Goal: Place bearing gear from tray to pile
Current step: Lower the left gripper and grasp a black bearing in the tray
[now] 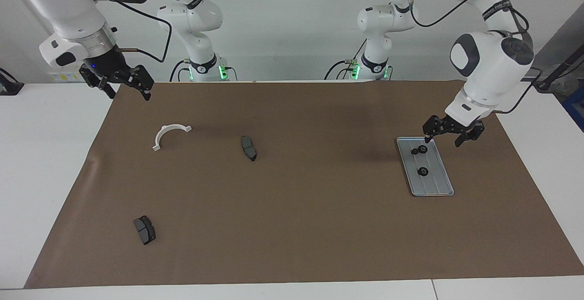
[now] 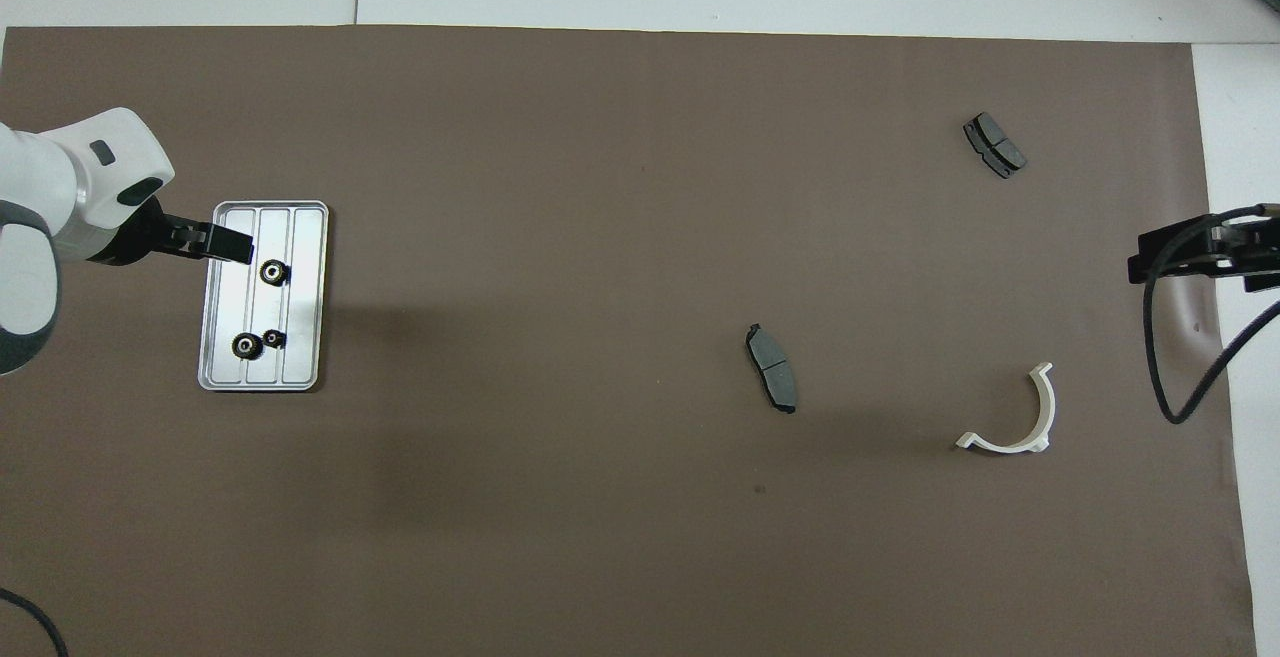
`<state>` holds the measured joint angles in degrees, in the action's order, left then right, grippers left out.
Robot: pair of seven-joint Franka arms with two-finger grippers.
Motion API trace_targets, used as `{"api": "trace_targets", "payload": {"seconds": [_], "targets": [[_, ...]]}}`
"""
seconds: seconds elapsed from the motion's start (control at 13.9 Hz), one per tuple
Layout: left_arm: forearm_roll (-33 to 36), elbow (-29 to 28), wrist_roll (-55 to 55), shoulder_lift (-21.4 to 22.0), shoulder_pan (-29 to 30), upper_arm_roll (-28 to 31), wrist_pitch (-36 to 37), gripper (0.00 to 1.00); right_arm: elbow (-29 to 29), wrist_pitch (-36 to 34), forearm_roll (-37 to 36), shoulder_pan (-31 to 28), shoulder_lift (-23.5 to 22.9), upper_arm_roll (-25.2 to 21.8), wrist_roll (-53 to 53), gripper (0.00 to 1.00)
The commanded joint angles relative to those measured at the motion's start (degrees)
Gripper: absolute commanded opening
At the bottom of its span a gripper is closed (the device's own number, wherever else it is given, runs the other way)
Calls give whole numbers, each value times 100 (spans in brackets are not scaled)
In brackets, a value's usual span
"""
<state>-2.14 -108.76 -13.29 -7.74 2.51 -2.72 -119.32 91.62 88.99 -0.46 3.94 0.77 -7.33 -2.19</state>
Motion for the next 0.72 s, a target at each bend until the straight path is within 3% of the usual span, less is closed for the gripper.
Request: {"api": "trace_targets", "payload": {"seconds": [0.0, 0.14, 0.65], "targets": [[-14, -137, 99, -235, -5, -9, -372, 100, 111, 48, -15, -16, 116, 30, -124, 100], [-5, -145, 222, -630, -58, -18, -766, 100, 119, 48, -7, -7, 116, 30, -124, 100], [-58, -163, 222, -764, 4, -18, -628, 100, 128, 40, -7, -7, 116, 30, -124, 100]]}}
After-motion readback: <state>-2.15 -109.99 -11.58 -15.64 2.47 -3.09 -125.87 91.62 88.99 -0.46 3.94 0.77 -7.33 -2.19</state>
